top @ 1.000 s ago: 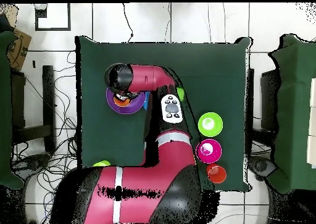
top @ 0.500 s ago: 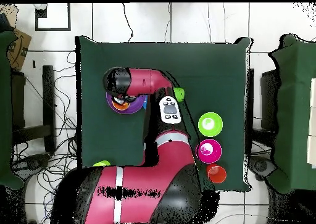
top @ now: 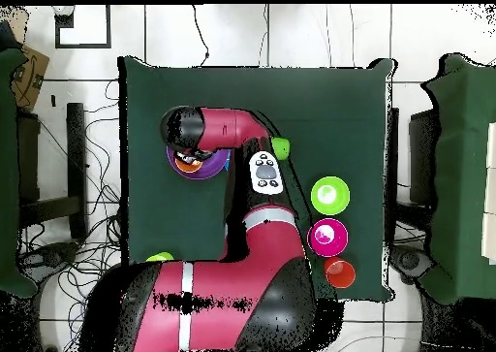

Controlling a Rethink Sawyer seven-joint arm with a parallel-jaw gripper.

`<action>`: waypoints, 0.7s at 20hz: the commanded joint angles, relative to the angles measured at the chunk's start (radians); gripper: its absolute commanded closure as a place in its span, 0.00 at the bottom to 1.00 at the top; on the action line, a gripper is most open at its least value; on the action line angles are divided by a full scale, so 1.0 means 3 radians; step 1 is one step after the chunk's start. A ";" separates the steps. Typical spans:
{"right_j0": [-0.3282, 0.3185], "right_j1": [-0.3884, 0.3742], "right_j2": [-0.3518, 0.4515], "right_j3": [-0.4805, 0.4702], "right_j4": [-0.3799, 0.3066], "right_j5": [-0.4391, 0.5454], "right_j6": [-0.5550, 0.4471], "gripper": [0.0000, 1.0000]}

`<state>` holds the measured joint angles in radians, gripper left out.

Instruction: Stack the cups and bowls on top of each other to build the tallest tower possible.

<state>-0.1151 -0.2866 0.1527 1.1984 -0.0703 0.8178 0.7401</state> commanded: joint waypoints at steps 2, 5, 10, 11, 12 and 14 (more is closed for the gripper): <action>0.0091 -0.0054 0.0165 -0.0042 -0.0197 -0.0050 0.0249 0.00; 0.0102 -0.0066 0.0148 -0.0095 -0.0197 -0.0012 0.0249 0.00; 0.0074 -0.0132 0.0161 -0.0043 -0.0229 -0.0257 0.0236 0.00; 0.0064 -0.0131 0.0169 -0.0039 -0.0225 -0.0271 0.0235 0.00; 0.0059 -0.0138 0.0166 -0.0032 -0.0230 -0.0282 0.0230 0.00; 0.0060 -0.0143 0.0162 -0.0017 -0.0244 -0.0322 0.0232 0.00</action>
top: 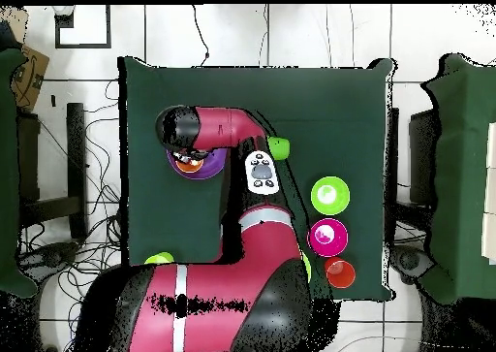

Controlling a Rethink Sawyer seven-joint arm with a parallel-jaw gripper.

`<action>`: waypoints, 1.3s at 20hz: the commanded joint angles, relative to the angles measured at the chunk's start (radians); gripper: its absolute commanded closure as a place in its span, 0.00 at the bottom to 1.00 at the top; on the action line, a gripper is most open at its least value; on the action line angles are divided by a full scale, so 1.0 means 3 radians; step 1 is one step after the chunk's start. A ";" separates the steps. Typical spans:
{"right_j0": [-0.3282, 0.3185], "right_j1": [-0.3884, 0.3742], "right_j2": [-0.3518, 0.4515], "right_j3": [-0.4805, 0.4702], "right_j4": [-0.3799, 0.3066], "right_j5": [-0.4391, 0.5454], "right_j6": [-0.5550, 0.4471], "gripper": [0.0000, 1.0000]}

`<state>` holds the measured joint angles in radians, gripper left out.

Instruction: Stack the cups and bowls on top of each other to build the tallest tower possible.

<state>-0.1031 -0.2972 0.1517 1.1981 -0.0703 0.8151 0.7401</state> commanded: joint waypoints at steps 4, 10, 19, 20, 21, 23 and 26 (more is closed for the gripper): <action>0.0059 -0.0161 0.0152 0.0030 -0.0279 -0.0408 0.0248 0.00; 0.0127 -0.0169 0.0102 0.0069 -0.0329 -0.0467 0.0265 0.00; 0.0293 -0.0036 -0.0075 0.0053 -0.0448 -0.0453 0.0332 0.00; 0.0309 0.0008 -0.0098 -0.0026 -0.0466 -0.0382 0.0311 0.00; 0.0320 0.0013 -0.0109 -0.0026 -0.0478 -0.0368 0.0313 0.00; 0.0327 0.0071 -0.0169 -0.0163 -0.0544 -0.0195 0.0229 0.00; 0.0325 0.0085 -0.0225 -0.0250 -0.0607 -0.0059 0.0155 0.00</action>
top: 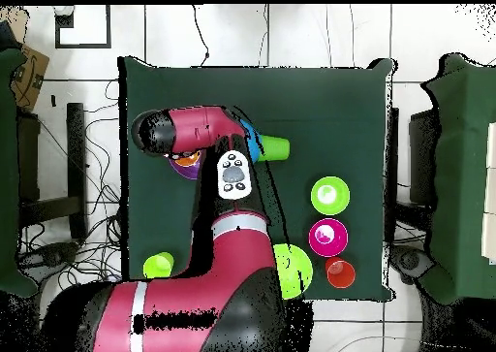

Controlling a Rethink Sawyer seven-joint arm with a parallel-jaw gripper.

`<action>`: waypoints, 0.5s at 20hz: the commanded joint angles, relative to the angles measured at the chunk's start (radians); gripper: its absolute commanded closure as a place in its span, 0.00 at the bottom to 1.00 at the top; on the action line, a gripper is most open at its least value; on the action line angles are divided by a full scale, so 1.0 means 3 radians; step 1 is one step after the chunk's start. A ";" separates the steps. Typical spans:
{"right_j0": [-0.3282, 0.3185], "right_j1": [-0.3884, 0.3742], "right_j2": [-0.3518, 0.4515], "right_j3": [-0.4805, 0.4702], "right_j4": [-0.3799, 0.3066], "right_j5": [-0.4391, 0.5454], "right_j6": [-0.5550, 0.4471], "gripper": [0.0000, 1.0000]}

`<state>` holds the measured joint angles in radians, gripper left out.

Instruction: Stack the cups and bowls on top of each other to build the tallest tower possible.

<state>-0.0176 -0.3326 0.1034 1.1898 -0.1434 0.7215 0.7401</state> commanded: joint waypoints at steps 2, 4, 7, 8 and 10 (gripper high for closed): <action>0.0065 0.0202 -0.0106 -0.0261 -0.0397 0.0304 0.0140 0.00; 0.0091 0.0199 -0.0131 -0.0288 -0.0426 0.0326 0.0127 0.00; 0.0111 0.0181 -0.0152 -0.0290 -0.0483 0.0320 0.0075 0.00; 0.0120 0.0162 -0.0160 -0.0286 -0.0505 0.0322 0.0050 0.00; 0.0114 0.0128 -0.0166 -0.0264 -0.0543 0.0330 0.0003 0.00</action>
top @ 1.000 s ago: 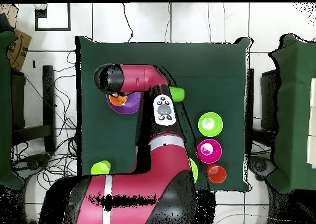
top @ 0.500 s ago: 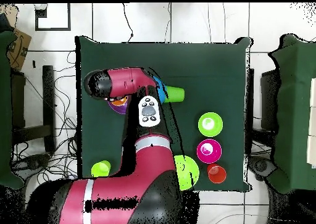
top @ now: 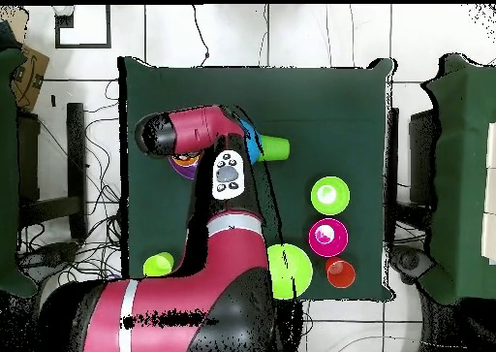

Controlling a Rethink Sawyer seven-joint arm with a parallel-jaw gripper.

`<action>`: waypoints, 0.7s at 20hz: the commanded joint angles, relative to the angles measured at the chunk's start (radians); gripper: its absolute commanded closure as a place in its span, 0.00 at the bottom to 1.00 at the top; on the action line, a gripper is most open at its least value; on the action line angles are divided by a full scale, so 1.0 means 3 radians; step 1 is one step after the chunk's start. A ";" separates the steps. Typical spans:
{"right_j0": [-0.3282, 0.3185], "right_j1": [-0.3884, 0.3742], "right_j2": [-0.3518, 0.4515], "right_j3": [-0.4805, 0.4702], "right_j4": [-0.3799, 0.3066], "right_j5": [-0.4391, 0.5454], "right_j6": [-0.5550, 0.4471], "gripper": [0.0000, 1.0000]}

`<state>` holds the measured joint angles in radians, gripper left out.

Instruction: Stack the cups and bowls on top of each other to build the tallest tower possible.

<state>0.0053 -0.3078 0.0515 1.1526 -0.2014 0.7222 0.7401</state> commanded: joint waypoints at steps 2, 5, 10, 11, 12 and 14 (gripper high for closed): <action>0.0026 0.0015 0.0006 -0.0114 -0.0372 0.0340 -0.0023 0.00; 0.0016 0.0002 0.0007 -0.0108 -0.0379 0.0380 -0.0037 0.00; 0.0069 0.0038 0.0015 -0.0220 -0.0362 0.0537 -0.0024 0.00; 0.0078 0.0053 0.0017 -0.0249 -0.0353 0.0576 -0.0007 0.00; 0.0096 0.0065 0.0016 -0.0286 -0.0354 0.0608 -0.0001 0.00; 0.0122 0.0090 0.0024 -0.0361 -0.0349 0.0672 -0.0006 0.00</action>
<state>0.0085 -0.3093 0.0068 1.1251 -0.2474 0.7732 0.7401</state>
